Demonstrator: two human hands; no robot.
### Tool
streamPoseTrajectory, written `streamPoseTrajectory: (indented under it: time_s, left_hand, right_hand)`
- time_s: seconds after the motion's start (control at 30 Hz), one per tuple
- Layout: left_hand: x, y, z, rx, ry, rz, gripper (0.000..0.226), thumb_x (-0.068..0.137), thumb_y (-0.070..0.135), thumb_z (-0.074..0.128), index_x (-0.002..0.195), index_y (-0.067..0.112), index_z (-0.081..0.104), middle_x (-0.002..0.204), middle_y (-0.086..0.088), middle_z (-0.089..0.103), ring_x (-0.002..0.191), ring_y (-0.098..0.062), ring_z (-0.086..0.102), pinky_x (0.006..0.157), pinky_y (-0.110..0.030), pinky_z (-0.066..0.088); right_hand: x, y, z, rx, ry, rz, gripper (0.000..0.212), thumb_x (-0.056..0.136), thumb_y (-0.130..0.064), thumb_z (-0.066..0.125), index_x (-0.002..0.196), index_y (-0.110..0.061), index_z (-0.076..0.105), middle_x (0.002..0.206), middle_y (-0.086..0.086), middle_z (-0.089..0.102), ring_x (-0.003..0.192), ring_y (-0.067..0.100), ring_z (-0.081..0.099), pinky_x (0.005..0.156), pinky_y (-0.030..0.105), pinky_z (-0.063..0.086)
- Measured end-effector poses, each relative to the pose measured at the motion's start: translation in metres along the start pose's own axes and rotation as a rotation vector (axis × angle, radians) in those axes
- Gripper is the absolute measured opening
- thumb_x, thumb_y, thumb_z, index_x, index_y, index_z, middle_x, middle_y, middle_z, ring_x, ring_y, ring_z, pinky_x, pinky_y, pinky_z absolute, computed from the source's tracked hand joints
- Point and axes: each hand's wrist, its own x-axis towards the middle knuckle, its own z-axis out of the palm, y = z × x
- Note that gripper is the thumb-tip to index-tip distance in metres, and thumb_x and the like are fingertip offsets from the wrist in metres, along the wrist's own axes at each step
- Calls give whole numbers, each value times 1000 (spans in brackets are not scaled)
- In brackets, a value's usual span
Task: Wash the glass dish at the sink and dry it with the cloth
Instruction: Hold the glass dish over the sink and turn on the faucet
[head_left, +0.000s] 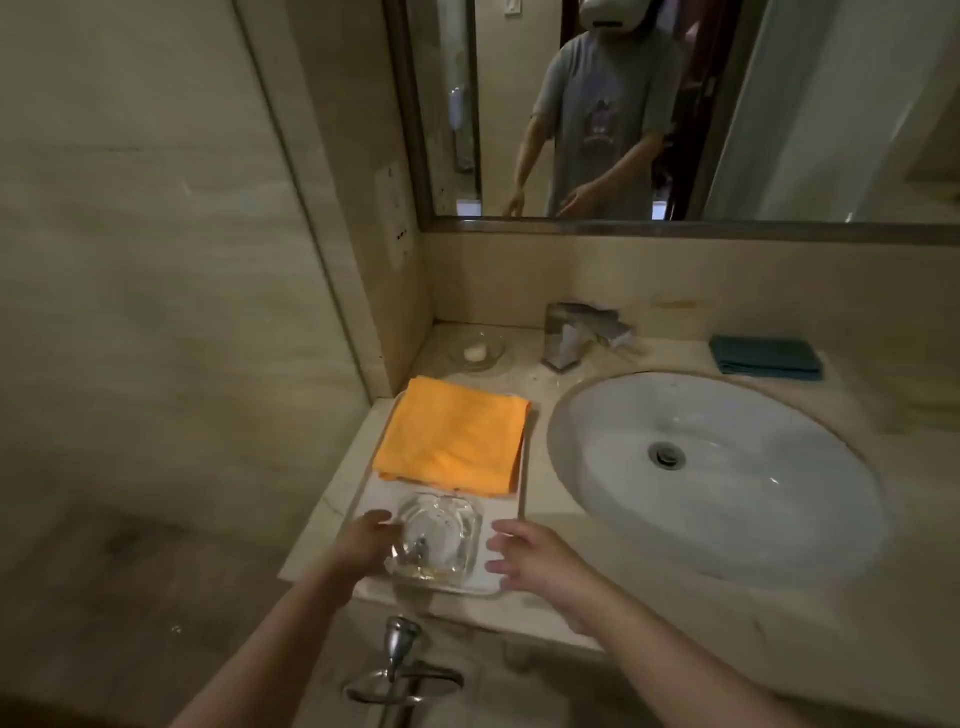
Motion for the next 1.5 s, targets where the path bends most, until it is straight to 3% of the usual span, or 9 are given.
streamPoseTrajectory:
  time_s: [0.13,0.23,0.37,0.47,0.73,0.87,1.13,1.3,1.5]
  left_hand:
    - [19,-9,-3,40,-19,12,19,92,13,48,80,7,62,87,-24,66,49,-10,54,45,-17,39]
    - [23,-13,-6,-73,-43,-42,21,92,17,50,84,6,67,79,-17,67,56,-16,59,51,-21,45]
    - [17,-12,-2,-176,-87,-41,26,94,27,51,86,8,68,79,-13,67,64,-19,61,50,-22,44]
    - [4,-8,0,-290,-116,-34,28,94,30,50,105,9,66,90,-13,67,74,-22,63,54,-27,48]
    - [-7,36,14,-494,-236,23,19,96,21,45,96,15,63,92,-7,66,75,-18,63,68,-28,51]
    - [1,69,38,-502,-306,47,14,95,20,47,95,16,61,90,-6,67,75,-19,64,59,-24,54]
    - [12,128,125,-474,-489,95,17,95,19,46,103,14,61,89,1,68,76,-18,66,57,-23,52]
    - [16,177,183,-511,-543,135,19,95,17,47,109,12,60,97,-1,72,80,-17,71,62,-27,57]
    - [15,231,236,-609,-548,197,25,95,17,47,115,13,61,109,-7,71,90,-23,70,67,-33,59]
  right_hand:
    - [41,3,26,-28,117,142,24,86,-28,47,109,-25,53,100,-2,61,96,17,62,94,33,49]
    - [65,7,33,-3,153,223,28,80,-26,42,105,-26,56,109,3,62,101,19,61,93,41,51]
    - [69,0,36,126,98,269,39,92,-19,38,130,-22,47,130,1,51,101,16,53,70,28,53]
    - [69,1,33,147,111,286,31,95,-18,36,124,-22,47,111,2,56,90,15,57,67,27,53]
    - [52,-19,-3,188,157,88,19,90,-25,49,100,-24,66,107,2,68,99,20,62,67,27,51]
    - [34,-35,-35,208,256,7,18,87,-23,51,79,-22,66,88,1,64,81,17,55,72,29,51]
    - [-5,-49,-125,319,403,-48,22,90,-14,44,77,-20,61,78,2,59,70,15,56,57,23,47]
    - [-17,-53,-202,357,474,-124,24,91,-14,46,103,-24,65,103,3,67,97,20,60,63,28,49]
    - [-23,-69,-283,364,441,-248,31,93,-14,50,122,-23,59,100,-2,69,90,14,62,63,27,49]
